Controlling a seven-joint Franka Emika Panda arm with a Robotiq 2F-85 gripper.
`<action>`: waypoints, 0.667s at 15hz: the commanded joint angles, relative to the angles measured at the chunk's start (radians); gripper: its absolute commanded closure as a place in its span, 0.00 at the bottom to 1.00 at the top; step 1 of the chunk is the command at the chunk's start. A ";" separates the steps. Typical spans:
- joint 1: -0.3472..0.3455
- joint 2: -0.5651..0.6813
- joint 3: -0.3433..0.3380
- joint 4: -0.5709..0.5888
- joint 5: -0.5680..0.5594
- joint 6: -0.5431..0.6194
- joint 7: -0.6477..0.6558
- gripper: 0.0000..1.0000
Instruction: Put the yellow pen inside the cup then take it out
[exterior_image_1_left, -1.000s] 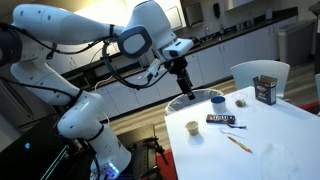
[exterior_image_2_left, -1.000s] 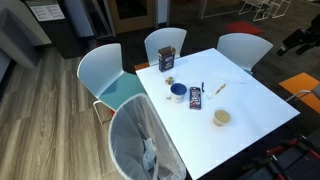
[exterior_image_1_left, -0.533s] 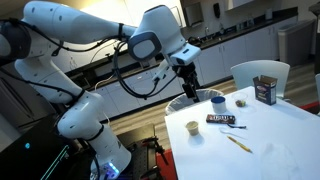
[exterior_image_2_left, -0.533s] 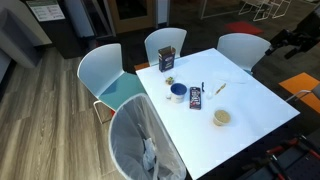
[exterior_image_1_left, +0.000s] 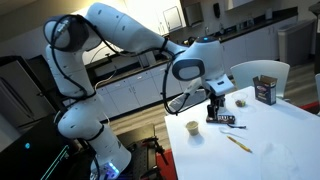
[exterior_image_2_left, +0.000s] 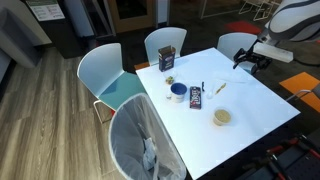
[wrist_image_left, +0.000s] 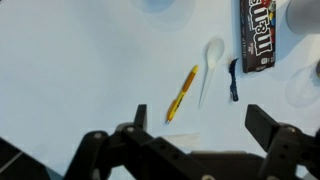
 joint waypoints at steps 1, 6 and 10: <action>0.028 0.134 0.016 0.109 0.060 -0.047 0.049 0.00; 0.032 0.130 -0.001 0.071 0.044 0.001 0.013 0.00; 0.041 0.239 -0.006 0.150 0.064 0.055 0.062 0.00</action>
